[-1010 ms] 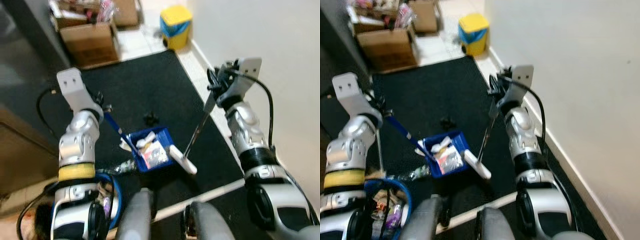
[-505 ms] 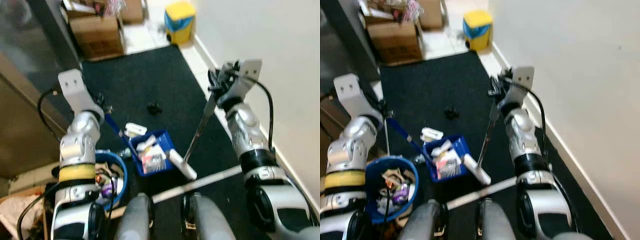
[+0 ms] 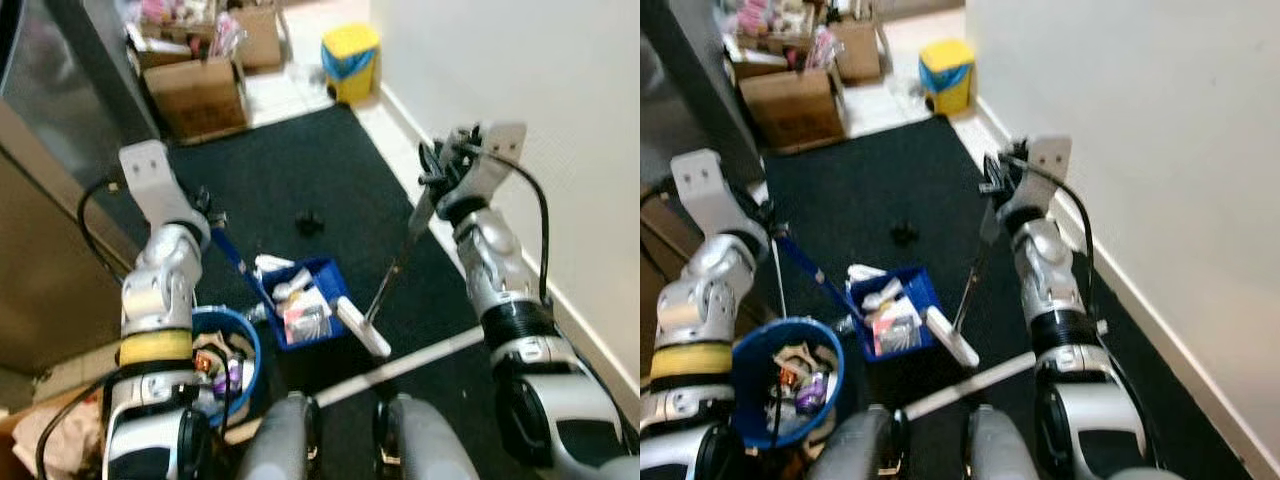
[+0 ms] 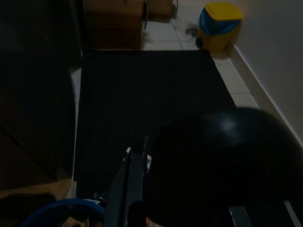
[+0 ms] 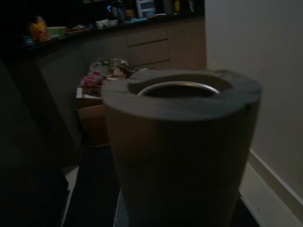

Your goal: Sweep floor

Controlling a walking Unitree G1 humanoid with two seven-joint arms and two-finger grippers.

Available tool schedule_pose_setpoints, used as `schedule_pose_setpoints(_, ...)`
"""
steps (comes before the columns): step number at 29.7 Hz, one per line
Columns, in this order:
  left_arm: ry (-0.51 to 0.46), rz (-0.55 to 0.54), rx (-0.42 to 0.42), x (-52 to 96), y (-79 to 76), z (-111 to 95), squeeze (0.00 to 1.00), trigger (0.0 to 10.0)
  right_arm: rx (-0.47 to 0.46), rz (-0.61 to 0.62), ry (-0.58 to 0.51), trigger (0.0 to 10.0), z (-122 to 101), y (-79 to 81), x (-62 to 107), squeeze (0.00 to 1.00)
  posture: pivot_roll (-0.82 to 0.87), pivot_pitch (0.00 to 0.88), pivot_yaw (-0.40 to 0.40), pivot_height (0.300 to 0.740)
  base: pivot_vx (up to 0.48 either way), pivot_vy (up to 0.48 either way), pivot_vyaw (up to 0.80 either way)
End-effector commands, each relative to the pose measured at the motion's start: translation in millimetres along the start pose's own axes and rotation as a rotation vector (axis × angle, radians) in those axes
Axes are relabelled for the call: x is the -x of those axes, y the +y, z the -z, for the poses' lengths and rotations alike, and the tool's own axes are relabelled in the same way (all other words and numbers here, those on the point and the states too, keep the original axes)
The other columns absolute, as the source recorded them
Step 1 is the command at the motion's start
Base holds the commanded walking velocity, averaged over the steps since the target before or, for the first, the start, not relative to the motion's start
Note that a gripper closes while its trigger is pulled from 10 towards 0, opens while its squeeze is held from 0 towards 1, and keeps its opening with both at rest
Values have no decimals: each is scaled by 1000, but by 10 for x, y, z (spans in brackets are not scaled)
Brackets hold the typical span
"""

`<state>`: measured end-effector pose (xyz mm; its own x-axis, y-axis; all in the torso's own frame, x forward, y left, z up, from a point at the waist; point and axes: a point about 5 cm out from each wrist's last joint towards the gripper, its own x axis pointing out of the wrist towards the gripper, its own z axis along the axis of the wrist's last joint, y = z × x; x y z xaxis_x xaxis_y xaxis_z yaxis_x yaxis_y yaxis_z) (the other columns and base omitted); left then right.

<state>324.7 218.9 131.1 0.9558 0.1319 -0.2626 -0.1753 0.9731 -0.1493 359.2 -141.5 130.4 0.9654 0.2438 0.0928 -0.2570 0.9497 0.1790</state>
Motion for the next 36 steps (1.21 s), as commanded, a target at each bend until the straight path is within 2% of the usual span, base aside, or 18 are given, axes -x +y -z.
schedule_pose_setpoints(1,-66,39,26,-1,-37,-147,0,10000,-15,9,11,10000,35,0,13,0,6,42,11,740,0,0,0)
schedule_pose_setpoints(13,-54,48,0,-17,-54,-129,0,10000,-17,12,6,10000,33,-3,19,0,1,38,17,740,0,-76,0)
schedule_pose_setpoints(36,-39,40,1,-20,-56,-107,0,10000,-17,15,11,10000,38,-10,23,0,1,46,17,740,0,-435,0)
